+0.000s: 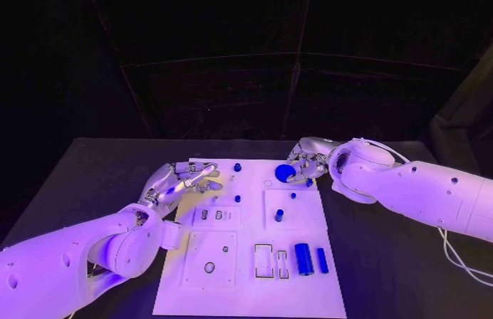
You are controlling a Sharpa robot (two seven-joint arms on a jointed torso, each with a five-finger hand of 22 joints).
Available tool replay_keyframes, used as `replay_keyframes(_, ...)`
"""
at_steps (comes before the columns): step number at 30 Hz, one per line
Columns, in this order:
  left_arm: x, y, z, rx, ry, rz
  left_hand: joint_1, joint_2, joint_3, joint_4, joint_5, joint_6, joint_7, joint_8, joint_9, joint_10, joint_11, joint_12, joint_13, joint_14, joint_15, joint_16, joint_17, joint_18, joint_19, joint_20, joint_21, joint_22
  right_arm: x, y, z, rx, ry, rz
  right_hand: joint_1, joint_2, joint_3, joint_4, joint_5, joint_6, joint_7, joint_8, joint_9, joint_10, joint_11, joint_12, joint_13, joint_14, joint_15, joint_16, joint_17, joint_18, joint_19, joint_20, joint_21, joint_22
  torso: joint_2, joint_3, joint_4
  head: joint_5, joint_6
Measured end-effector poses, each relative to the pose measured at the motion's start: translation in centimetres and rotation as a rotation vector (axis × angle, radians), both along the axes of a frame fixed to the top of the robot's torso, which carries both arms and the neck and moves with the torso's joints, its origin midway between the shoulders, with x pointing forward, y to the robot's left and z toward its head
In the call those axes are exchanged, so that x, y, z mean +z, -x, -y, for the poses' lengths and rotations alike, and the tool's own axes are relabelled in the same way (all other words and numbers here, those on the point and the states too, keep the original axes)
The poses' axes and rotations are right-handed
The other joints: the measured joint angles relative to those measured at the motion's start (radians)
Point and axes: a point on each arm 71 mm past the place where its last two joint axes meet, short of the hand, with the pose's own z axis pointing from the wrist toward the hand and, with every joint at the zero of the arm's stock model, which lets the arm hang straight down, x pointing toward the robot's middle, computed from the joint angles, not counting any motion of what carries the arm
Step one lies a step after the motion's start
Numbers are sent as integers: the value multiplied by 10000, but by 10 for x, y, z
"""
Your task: Assemble the parts on the task board
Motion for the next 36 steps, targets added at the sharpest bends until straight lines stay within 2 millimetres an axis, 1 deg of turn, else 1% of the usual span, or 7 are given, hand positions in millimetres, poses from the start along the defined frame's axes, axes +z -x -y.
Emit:
replay_keyframes(8,-1,1,0,-22,-16,-38,39,39,27,-27,0,0,0,0,0,0,0,0,0,0,0,-2,13,0,0,0,-45,-9,-1,-1,-4,52,73,-57,238,240,84,-84,0,233,-81,166,19,131,-79,861,987,0,0,263,401,1,88,-88,155,271,-1,-7,1,1,-49)
replay_keyframes(9,-1,1,0,-25,-16,-40,39,39,27,-27,0,0,0,0,0,0,0,0,0,0,0,-2,13,0,0,0,-45,-9,-1,-2,-4,61,80,-53,247,248,106,-106,0,239,-87,166,19,189,-69,981,1126,0,0,313,465,-16,91,-85,155,305,-1,-7,1,-1,-53)
replay_keyframes(10,-1,1,0,-30,-14,-41,39,39,27,-27,0,0,0,0,0,0,0,0,0,0,0,-2,13,0,0,0,-45,-9,-1,-2,-5,74,87,-47,247,248,117,-117,0,268,-117,166,18,209,-49,1091,1250,0,0,344,522,-163,122,-54,190,339,-1,-7,1,-3,-62)
replay_keyframes(18,-1,1,0,-47,-12,-50,39,39,27,-27,0,0,0,0,0,0,0,0,0,0,0,-2,23,0,0,0,-45,-8,-1,-2,-11,207,199,79,364,612,290,-378,-172,698,-140,319,31,762,-107,2315,2674,0,1,830,1308,-158,357,-105,463,819,-1,-7,1,-13,-105)
replay_keyframes(25,-1,1,0,-58,-10,-56,39,39,27,-27,0,0,0,0,0,0,0,0,0,0,0,-2,22,0,0,0,-45,-7,0,-2,-14,354,518,294,412,660,391,-644,-374,941,-160,378,45,990,-127,3043,3559,0,1,1093,1808,-170,486,-129,650,1208,0,-7,1,-17,-153)
replay_keyframes(27,-1,1,0,-59,-11,-58,39,39,27,-27,0,0,0,0,0,0,0,0,0,0,0,-1,22,-1,0,0,-45,-7,0,-2,-15,398,658,357,412,660,386,-672,-375,961,-181,378,43,1020,-156,3087,3645,10,-8,1121,1847,-315,500,-144,650,1248,0,-7,0,-17,-165)
replay_keyframes(36,-2,1,0,-62,-14,-65,39,39,27,-27,0,0,0,0,0,0,0,0,0,0,0,-1,21,-1,0,0,-45,-7,2,-2,-19,602,1248,570,485,669,416,-889,-430,1054,-189,408,0,1061,-126,3192,3795,37,-35,1158,1924,-314,534,-110,696,1338,2,-4,-4,-28,-214)
